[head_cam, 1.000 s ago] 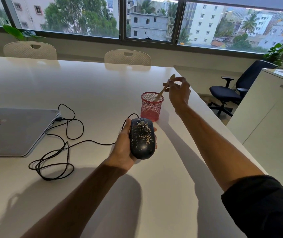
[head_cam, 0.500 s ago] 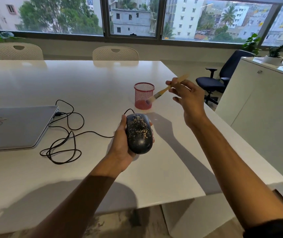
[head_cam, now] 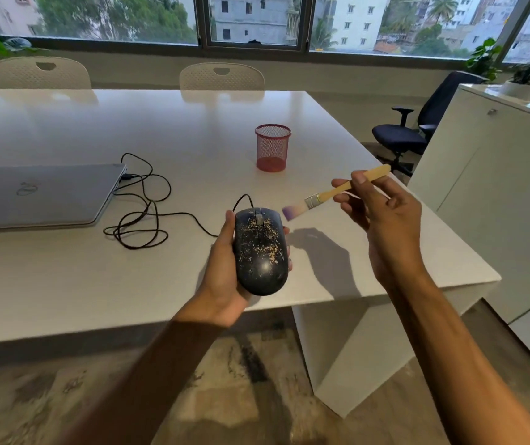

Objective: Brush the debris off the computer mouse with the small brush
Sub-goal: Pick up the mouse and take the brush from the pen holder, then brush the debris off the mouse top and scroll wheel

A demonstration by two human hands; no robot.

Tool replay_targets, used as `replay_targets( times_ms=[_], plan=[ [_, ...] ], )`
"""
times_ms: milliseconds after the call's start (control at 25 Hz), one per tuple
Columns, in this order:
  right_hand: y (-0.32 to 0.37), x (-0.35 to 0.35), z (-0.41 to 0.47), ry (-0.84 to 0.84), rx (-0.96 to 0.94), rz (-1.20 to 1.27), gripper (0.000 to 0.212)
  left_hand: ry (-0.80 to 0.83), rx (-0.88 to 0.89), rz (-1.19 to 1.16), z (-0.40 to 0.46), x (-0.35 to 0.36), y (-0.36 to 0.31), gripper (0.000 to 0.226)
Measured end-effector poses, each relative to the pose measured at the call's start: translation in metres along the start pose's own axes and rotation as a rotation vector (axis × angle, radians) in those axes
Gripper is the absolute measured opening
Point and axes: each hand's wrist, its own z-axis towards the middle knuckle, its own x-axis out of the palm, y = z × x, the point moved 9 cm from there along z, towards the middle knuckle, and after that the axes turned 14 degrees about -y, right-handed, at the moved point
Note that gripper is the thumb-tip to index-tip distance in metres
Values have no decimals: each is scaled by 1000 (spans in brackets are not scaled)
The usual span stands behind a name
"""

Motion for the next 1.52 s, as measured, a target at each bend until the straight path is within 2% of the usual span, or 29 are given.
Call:
replay_targets(
  times_ms=[280,640,800,1000,1320,1520],
  plan=[
    [5,-55,-38,62,111,1,16,21,59,-18,-48,9,39,72],
    [13,-120,-94,134,237,-25,14,-156,-31,-107,-116,-12,120,70],
    [23,-136,-109,124,193,4,12,-189,-94,-132,-139,-15,136,78],
    [31,-137,-126,113,170,31,35,-138,-84,-112,-151,-25,137,71],
    [25,-116,-158,204,72,3,20,-97,-146,-96,-161,-44,141,76],
    [30,-109,-169,222,-99,-64,13,-61,-115,-104,-155,-53,140,73]
  ],
)
